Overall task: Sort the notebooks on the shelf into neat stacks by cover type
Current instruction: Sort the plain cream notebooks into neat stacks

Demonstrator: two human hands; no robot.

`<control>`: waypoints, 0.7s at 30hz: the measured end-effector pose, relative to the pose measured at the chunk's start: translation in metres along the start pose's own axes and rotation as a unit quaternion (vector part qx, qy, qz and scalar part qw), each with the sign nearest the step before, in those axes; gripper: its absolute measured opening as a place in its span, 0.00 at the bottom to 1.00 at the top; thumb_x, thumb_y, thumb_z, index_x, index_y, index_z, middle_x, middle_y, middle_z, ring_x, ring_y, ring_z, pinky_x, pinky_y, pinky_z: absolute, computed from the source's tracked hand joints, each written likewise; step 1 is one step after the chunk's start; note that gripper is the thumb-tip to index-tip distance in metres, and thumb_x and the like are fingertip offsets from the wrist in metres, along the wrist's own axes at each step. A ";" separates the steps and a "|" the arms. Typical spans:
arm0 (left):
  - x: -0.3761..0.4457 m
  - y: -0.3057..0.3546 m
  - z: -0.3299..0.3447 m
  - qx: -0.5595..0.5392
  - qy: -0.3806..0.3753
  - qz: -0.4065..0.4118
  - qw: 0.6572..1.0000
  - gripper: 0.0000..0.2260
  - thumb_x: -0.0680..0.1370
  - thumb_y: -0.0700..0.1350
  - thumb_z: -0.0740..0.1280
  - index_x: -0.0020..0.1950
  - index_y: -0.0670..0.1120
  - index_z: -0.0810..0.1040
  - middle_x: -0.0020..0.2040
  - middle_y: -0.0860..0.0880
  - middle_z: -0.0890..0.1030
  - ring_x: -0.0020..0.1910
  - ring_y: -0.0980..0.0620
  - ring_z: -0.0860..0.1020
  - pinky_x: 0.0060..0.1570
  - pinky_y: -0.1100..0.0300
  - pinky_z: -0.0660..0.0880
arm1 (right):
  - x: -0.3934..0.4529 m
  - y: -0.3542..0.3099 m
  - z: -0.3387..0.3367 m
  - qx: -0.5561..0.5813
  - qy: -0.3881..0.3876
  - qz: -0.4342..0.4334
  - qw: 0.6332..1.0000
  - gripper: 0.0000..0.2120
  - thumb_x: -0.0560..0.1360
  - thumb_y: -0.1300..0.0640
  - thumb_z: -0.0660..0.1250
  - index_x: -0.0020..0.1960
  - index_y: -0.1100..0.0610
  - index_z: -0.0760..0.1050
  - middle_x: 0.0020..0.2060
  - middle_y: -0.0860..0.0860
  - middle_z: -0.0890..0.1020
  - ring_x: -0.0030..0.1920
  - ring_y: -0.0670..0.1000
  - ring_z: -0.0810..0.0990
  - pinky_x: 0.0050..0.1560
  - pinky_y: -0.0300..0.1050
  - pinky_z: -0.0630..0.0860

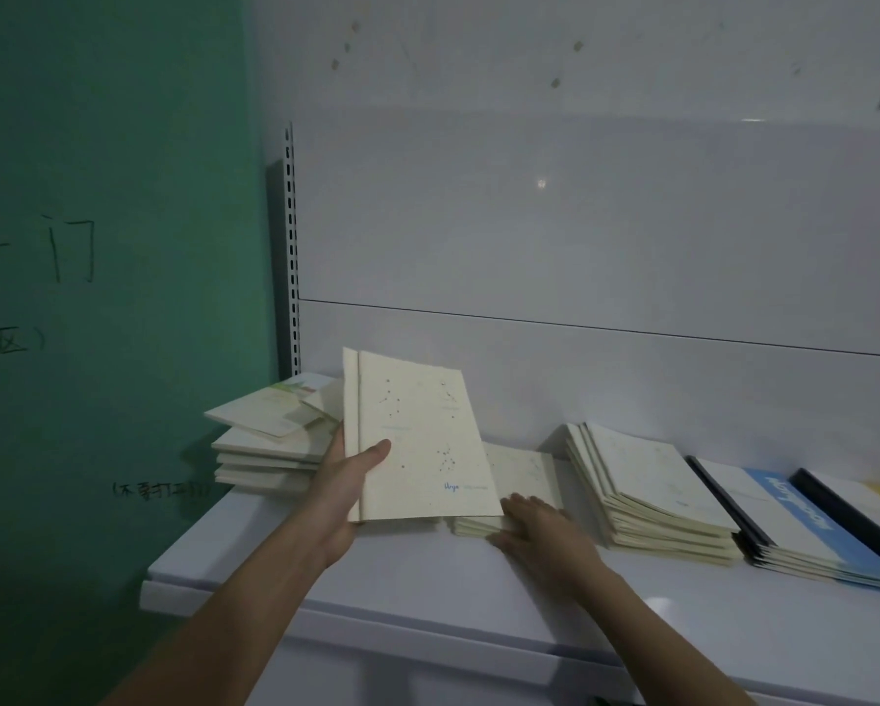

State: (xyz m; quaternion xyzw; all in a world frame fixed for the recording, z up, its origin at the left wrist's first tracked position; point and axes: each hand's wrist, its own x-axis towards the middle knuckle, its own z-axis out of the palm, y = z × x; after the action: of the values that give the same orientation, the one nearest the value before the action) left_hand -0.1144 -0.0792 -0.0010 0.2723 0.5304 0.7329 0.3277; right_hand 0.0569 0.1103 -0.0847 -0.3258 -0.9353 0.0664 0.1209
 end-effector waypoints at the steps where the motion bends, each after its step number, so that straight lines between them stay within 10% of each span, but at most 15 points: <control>1: -0.001 -0.001 -0.002 0.001 -0.002 -0.001 1.000 0.19 0.81 0.40 0.65 0.69 0.56 0.71 0.59 0.51 0.82 0.59 0.48 0.80 0.56 0.46 0.78 | -0.001 0.000 0.000 -0.002 0.014 -0.001 1.000 0.16 0.79 0.43 0.60 0.59 0.51 0.73 0.53 0.48 0.78 0.53 0.50 0.76 0.51 0.46 0.71; 4: -0.003 -0.001 -0.007 0.001 -0.005 -0.003 1.000 0.18 0.80 0.40 0.65 0.67 0.56 0.72 0.58 0.51 0.83 0.58 0.48 0.80 0.55 0.47 0.78 | -0.002 0.001 -0.004 -0.020 0.022 -0.008 1.000 0.12 0.81 0.45 0.57 0.55 0.50 0.74 0.49 0.47 0.81 0.47 0.50 0.79 0.37 0.41 0.66; 8: -0.006 0.002 -0.015 0.003 -0.018 -0.003 1.000 0.17 0.81 0.40 0.65 0.67 0.57 0.72 0.58 0.51 0.83 0.58 0.48 0.81 0.57 0.46 0.78 | -0.007 0.007 -0.011 0.020 0.080 0.025 0.996 0.13 0.83 0.50 0.55 0.61 0.45 0.76 0.53 0.47 0.82 0.51 0.50 0.81 0.43 0.42 0.71; 13: -0.003 0.008 -0.014 0.023 -0.037 0.002 0.999 0.18 0.80 0.40 0.65 0.67 0.56 0.72 0.59 0.52 0.83 0.58 0.49 0.81 0.57 0.47 0.78 | -0.021 -0.012 -0.042 0.209 0.287 0.101 0.929 0.13 0.83 0.53 0.55 0.40 0.50 0.69 0.32 0.49 0.76 0.34 0.54 0.75 0.32 0.45 0.67; 21: -0.002 0.006 0.022 0.007 -0.086 -0.007 0.996 0.15 0.81 0.41 0.64 0.66 0.55 0.73 0.57 0.50 0.83 0.57 0.48 0.81 0.58 0.43 0.77 | -0.056 -0.061 -0.076 0.252 0.438 0.035 0.862 0.13 0.83 0.53 0.56 0.59 0.51 0.78 0.34 0.47 0.80 0.33 0.48 0.76 0.32 0.49 0.73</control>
State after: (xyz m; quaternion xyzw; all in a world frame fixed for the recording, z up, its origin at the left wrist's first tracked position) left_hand -0.0974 -0.0691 0.0110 0.3325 0.5076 0.7006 0.3753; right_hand 0.0837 0.0307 -0.0096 -0.3124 -0.7254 0.1545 0.5936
